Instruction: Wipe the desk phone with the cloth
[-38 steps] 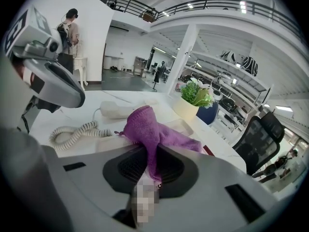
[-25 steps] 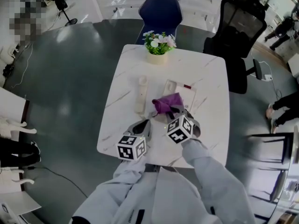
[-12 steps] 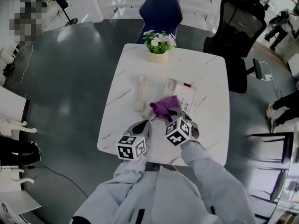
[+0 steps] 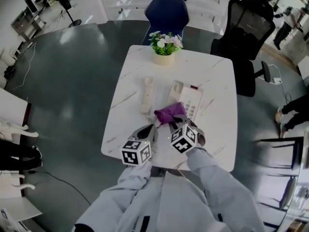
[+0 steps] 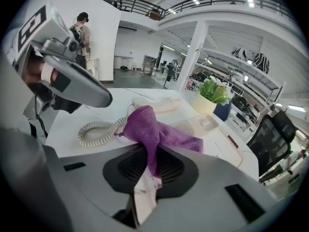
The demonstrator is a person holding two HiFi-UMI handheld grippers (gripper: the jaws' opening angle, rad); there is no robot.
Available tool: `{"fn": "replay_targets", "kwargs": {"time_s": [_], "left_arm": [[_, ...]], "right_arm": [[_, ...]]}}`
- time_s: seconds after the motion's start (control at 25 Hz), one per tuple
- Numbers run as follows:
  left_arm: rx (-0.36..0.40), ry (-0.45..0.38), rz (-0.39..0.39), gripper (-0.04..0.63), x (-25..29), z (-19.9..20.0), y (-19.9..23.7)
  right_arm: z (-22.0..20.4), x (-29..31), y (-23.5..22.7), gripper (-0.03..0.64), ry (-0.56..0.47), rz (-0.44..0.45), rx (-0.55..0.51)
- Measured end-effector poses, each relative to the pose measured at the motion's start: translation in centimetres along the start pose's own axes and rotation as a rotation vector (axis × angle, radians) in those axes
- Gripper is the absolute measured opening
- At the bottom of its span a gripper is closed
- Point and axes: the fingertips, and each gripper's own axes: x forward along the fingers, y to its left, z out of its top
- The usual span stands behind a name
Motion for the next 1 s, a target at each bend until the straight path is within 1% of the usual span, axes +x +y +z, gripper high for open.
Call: {"fn": "replay_targets", "kwargs": {"time_s": [0.12, 0.32, 0.56, 0.76, 0.88, 1.0], "left_arm": [[0.002, -0.003, -0.002, -0.002, -0.1, 0.0, 0.0], [0.006, -0.014, 0.001, -0.002, -0.6, 0.2, 0.3], [0.005, -0.027, 0.019, -0.002, -1.1, 0.4, 1.1], [0.009, -0.046, 0.033, -0.002, -1.7, 1.2, 1.5], [0.012, -0.058, 0.033, -0.002, -1.8, 1.6, 1.4], [0.021, -0.075, 0.04, -0.002, -2.1, 2.3, 1.8]], "right_arm": [[-0.1, -0.1, 0.3, 0.04, -0.001, 0.006, 0.004], [-0.4, -0.3, 1.8, 0.04, -0.002, 0.051, 0.019], [-0.9, -0.7, 3.2, 0.04, -0.013, 0.137, 0.094], [0.0, -1.9, 3.7, 0.04, -0.073, 0.222, 0.221], [0.3, -2.7, 3.3, 0.04, -0.107, 0.243, 0.283], [1.3, -3.3, 2.9, 0.04, -0.17, 0.265, 0.345]]}}
